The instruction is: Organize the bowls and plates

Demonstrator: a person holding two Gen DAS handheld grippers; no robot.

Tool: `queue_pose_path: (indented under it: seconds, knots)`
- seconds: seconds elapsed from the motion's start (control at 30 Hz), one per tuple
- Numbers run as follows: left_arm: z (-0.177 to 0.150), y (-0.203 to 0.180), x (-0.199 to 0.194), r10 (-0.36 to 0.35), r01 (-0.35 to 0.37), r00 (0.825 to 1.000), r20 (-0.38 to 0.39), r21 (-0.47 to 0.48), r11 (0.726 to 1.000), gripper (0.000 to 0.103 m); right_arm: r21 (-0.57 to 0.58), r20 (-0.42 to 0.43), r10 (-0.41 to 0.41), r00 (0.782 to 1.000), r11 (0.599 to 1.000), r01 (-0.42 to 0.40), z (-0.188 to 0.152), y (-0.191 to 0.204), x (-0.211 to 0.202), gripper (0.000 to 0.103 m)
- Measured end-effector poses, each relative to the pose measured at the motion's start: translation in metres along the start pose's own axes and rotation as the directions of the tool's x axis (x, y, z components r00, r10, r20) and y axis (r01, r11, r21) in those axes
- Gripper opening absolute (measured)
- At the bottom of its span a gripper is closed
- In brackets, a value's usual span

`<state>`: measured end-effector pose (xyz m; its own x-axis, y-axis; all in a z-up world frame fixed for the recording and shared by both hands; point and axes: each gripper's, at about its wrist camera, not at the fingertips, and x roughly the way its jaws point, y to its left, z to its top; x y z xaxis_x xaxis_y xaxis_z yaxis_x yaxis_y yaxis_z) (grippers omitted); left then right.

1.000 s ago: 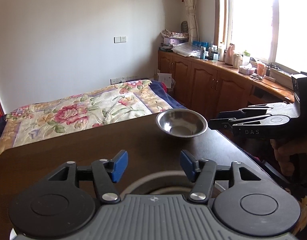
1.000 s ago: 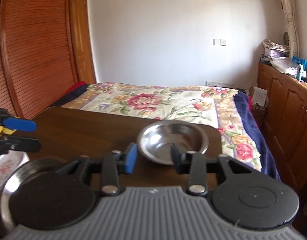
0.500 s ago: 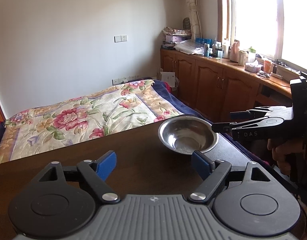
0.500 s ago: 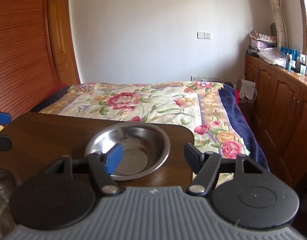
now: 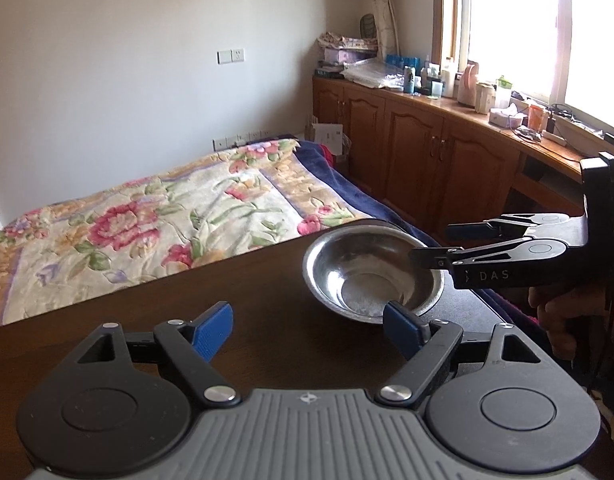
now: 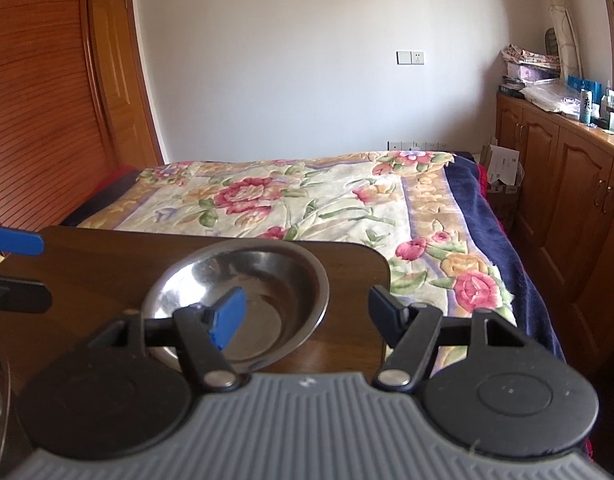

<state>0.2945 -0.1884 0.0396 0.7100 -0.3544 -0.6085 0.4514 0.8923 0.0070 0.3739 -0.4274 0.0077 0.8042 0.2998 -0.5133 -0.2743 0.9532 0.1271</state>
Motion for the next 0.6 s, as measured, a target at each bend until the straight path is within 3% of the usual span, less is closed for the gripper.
queue_pose_path:
  seconds: [0.13, 0.3, 0.6]
  knots:
    - [0.005, 0.000, 0.014, -0.017, 0.017, 0.999, -0.035, -0.014, 1.000, 0.075, 0.010, -0.014, 0.010, 1.000, 1.000, -0.010, -0.001, -0.003, 0.005, 0.068]
    - [0.012, 0.004, 0.033, -0.061, 0.058, 0.994, -0.089, -0.037, 0.998, 0.058, 0.026, -0.030, 0.034, 0.999, 0.999, -0.033, -0.004, -0.006, 0.008, 0.055]
    - [0.019, 0.006, 0.066, -0.088, 0.076, 0.983, -0.163, -0.077, 0.994, 0.051, 0.034, -0.048, 0.052, 0.997, 0.998, -0.050, -0.009, -0.006, 0.011, 0.043]
